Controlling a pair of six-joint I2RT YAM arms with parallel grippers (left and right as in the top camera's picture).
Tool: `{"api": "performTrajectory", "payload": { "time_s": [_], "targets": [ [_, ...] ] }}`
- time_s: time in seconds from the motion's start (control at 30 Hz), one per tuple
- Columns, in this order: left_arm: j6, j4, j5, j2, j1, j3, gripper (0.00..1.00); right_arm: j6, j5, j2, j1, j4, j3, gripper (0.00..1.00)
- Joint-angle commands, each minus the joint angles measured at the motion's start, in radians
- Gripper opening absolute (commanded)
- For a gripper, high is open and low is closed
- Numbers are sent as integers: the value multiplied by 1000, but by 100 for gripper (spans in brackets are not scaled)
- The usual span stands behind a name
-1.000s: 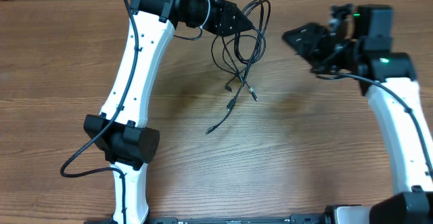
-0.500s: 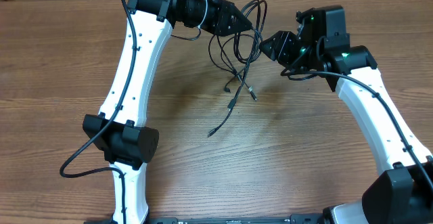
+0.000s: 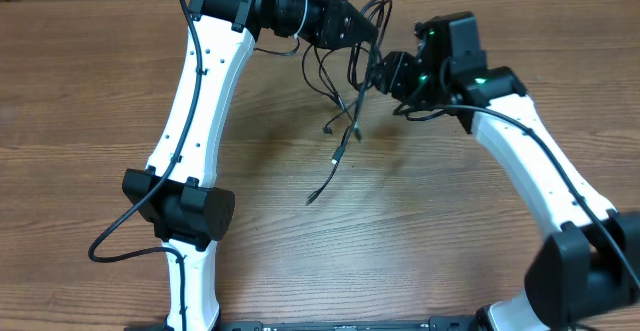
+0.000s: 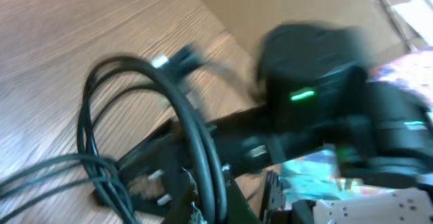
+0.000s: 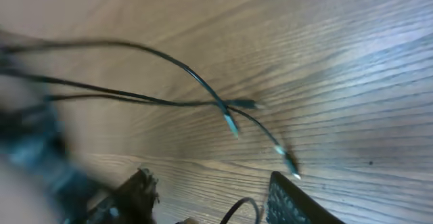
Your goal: Untangle cables
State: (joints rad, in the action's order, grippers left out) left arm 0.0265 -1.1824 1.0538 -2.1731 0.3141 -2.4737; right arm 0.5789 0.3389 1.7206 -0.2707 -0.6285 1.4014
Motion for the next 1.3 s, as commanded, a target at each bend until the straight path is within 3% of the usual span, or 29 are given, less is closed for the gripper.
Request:
{"api": "performTrajectory", "payload": {
  "time_s": [0.0, 0.17, 0.27, 0.47, 0.77, 0.93, 1.03, 1.1, 1.27],
  "targets": [
    [-39, 45, 126, 42, -10, -3, 4, 22, -48, 74, 0, -13, 13, 48],
    [-90, 98, 121, 42, -79, -10, 4, 129, -214, 82, 55, -132, 13, 47],
    [-146, 118, 61, 43, -167, -15, 4, 128, -274, 82, 120, -229, 13, 47],
    [-147, 107, 36, 43, -279, -16, 4, 74, -365, 82, 214, -364, 13, 47],
    [-146, 100, 35, 43, -319, -16, 4, 29, -430, 82, 295, -464, 13, 48],
    [-111, 70, 34, 43, -290, -16, 4, -98, -257, 82, 304, -445, 14, 48],
    [-90, 45, 28, 43, -255, -16, 4, -236, -23, 76, 303, -399, 14, 48],
    [-68, 9, -14, 43, -200, -16, 4, -343, 256, 52, 292, -329, 15, 49],
    [-38, 16, -17, 43, -123, -16, 4, -367, 381, -16, 256, -271, 45, 68]
  ]
}}
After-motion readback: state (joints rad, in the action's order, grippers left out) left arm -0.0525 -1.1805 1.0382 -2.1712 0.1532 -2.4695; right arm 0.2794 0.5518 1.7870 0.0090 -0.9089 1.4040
